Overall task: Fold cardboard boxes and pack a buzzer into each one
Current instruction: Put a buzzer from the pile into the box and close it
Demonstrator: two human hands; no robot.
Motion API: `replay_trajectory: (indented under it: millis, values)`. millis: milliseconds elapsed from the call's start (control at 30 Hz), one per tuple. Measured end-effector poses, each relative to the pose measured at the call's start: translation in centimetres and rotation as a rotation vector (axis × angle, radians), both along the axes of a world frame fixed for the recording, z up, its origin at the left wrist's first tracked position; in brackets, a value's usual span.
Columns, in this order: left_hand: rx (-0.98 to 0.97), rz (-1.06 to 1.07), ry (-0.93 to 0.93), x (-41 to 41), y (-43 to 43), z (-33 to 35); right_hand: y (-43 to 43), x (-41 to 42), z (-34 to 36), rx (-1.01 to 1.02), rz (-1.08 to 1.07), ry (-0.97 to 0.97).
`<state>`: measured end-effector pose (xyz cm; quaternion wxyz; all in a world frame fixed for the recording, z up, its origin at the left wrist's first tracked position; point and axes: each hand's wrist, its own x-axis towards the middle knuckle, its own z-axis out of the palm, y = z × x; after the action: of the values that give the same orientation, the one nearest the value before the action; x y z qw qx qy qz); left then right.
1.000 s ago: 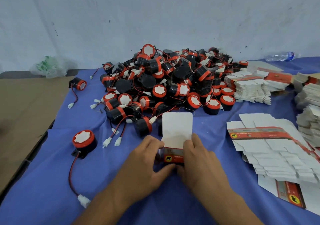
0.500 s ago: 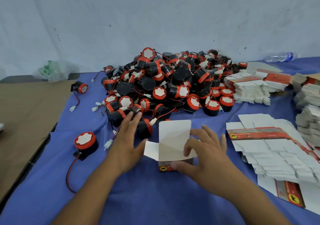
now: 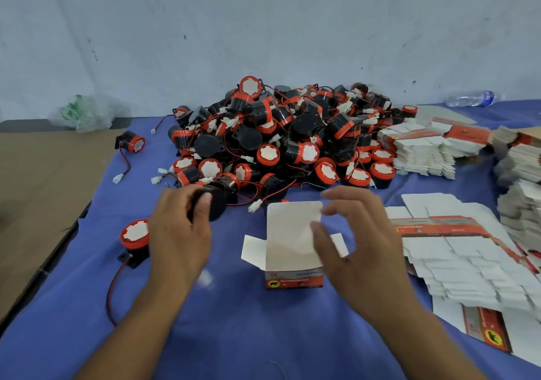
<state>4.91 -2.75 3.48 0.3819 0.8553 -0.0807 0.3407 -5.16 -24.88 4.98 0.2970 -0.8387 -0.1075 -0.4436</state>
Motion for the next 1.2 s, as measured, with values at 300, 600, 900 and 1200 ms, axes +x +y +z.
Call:
replay_trajectory:
  millis: [300, 600, 900, 1200]
  values:
    - [0.218, -0.415, -0.526, -6.7, -1.9, 3.7, 4.2, -1.2, 0.8, 0.422, 0.597, 0.316]
    - [0.214, -0.497, -0.312, -6.5, -3.1, 2.6, 0.1, -0.3, 2.1, 0.948, 0.711, 0.347]
    - [0.146, -0.358, -0.340, -6.0, -2.6, 2.5, 1.1, -1.3, 1.9, 0.999, 1.054, 0.685]
    - [-0.484, -0.955, 0.266, -6.7, -2.7, 3.1, 1.7, -1.2, 1.8, 0.804, 0.993, 0.613]
